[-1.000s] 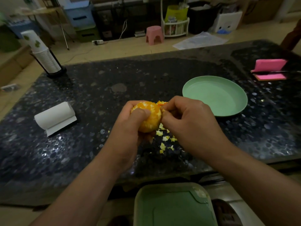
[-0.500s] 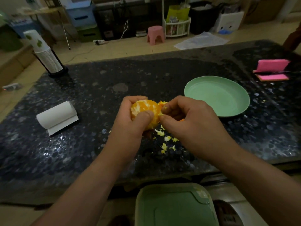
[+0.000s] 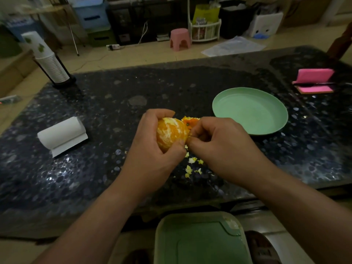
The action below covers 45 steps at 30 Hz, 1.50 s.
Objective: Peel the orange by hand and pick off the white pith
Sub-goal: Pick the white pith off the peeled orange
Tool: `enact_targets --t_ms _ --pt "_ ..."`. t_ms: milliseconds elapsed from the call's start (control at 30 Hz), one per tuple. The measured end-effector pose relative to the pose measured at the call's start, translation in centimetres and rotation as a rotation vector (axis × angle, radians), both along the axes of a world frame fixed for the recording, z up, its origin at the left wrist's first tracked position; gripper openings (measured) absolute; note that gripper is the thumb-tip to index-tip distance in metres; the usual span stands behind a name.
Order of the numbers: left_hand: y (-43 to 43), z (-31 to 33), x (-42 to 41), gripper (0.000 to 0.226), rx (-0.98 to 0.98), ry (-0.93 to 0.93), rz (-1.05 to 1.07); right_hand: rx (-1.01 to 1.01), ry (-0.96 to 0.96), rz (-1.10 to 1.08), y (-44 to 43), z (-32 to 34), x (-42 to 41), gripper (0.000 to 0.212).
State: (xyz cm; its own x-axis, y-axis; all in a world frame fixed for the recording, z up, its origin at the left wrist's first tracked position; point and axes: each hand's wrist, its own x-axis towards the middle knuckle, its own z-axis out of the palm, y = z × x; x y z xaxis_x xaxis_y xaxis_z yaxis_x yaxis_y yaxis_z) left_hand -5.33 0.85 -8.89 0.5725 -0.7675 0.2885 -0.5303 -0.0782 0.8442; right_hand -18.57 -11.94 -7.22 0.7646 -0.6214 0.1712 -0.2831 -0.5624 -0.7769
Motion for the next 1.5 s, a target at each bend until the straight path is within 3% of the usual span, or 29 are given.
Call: enact_targets --t_ms 267,667,733,867,933,1067,1233,1333,1433,1500 --pt "0.0 -0.1 0.2 0.054 -0.004 0.113 -0.023 0.200 -0.078 0.079 -0.1 -0.2 0.3 0.019" --pt "0.2 -0.1 0.4 0.052 -0.043 0.266 -0.054 0.193 -0.131 0.087 -0.2 -0.7 0.4 0.020" --pt "0.0 -0.1 0.4 0.048 -0.088 0.458 -0.052 0.171 -0.119 0.061 -0.3 -0.9 0.4 0.020" --pt "-0.4 1.1 0.1 0.043 -0.175 1.062 -0.120 0.139 -0.109 0.010 -0.7 -1.4 0.5 0.019" --pt "-0.4 1.5 0.2 0.041 -0.161 1.213 -0.184 0.138 -0.140 0.004 -0.7 -1.5 0.6 0.014" --pt "-0.5 1.0 0.9 0.059 -0.152 1.400 -0.202 0.082 -0.167 -0.020 -0.9 -1.8 1.0 0.011" --pt "-0.5 0.5 1.3 0.052 -0.140 1.473 -0.118 0.020 -0.050 -0.030 -1.3 -2.6 1.6 0.019" --pt "-0.5 0.1 1.6 0.057 -0.113 1.468 -0.047 -0.037 0.155 -0.004 -1.7 -3.3 2.1 0.023" --pt "-0.3 -0.6 2.1 0.061 -0.084 1.457 0.017 -0.111 0.372 0.026 -2.2 -4.5 2.7 0.045" --pt "-0.2 -1.0 2.3 0.057 -0.069 1.447 0.013 -0.134 0.404 0.048 -2.4 -4.8 2.8 0.022"
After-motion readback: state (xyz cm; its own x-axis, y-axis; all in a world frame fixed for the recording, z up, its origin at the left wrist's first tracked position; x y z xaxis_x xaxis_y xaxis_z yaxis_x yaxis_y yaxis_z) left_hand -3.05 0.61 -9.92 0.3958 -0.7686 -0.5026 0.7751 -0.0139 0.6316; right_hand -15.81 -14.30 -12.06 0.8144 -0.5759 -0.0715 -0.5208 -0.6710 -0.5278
